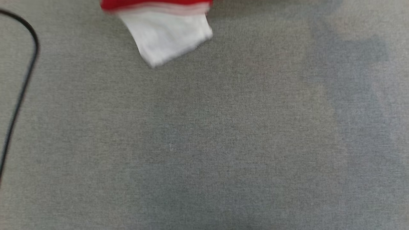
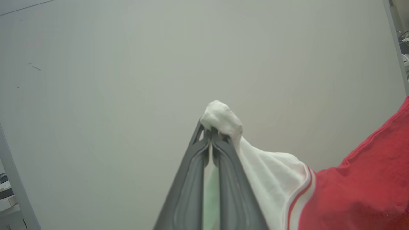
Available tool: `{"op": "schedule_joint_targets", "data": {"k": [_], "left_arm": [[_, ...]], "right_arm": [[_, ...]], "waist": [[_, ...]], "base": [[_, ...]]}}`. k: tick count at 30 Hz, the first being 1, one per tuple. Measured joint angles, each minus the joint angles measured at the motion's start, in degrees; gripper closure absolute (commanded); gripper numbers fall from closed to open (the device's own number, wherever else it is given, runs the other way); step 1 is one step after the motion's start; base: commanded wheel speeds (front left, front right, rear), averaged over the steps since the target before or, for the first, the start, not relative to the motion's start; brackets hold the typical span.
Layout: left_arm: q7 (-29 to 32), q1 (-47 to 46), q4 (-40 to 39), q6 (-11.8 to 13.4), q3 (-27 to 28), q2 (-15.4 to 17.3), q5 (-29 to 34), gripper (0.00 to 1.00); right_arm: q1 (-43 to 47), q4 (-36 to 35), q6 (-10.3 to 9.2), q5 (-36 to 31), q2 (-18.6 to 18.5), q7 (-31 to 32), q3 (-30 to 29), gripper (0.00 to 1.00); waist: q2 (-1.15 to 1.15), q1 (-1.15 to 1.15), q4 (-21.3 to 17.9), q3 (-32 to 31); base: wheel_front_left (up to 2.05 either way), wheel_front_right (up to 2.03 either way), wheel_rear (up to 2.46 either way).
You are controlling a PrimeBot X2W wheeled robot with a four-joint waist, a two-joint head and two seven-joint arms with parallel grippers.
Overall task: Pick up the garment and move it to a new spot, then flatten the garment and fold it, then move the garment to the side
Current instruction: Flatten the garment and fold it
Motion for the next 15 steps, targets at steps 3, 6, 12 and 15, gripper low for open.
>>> {"op": "schedule_joint_targets", "data": {"k": [3,6,12,15], "left_arm": [[-0.07,-8.35,3.77,-0.52,-0.29,0.13,0.18,1.00],[-0.64,-14.02,7.48,-0.76,-0.68,0.09,0.09,1.00],[-3.31,-19.43,15.12,-1.19,-2.68,-0.11,-0.57,1.00],[-4.80,-19.56,18.29,-1.19,-4.10,-0.03,-1.32,1.00]], "right_arm": [[-8.12,4.03,0.00,-2.30,0.27,-1.15,2.69,1.00],[-14.21,7.94,0.00,-2.87,0.48,-3.00,4.20,1.00],[-22.67,16.81,0.00,-3.78,1.56,-7.04,8.69,1.00],[-22.95,19.97,0.00,-3.36,2.08,-9.34,11.69,1.00]], "waist": [[0.00,0.00,-0.48,2.69],[0.00,0.00,-0.84,4.81],[0.00,0.00,-1.00,7.95],[0.00,0.00,-0.99,9.07]], "base": [[0.00,0.00,0.00],[0.00,0.00,0.00],[0.00,0.00,0.00],[0.00,0.00,0.00]]}}
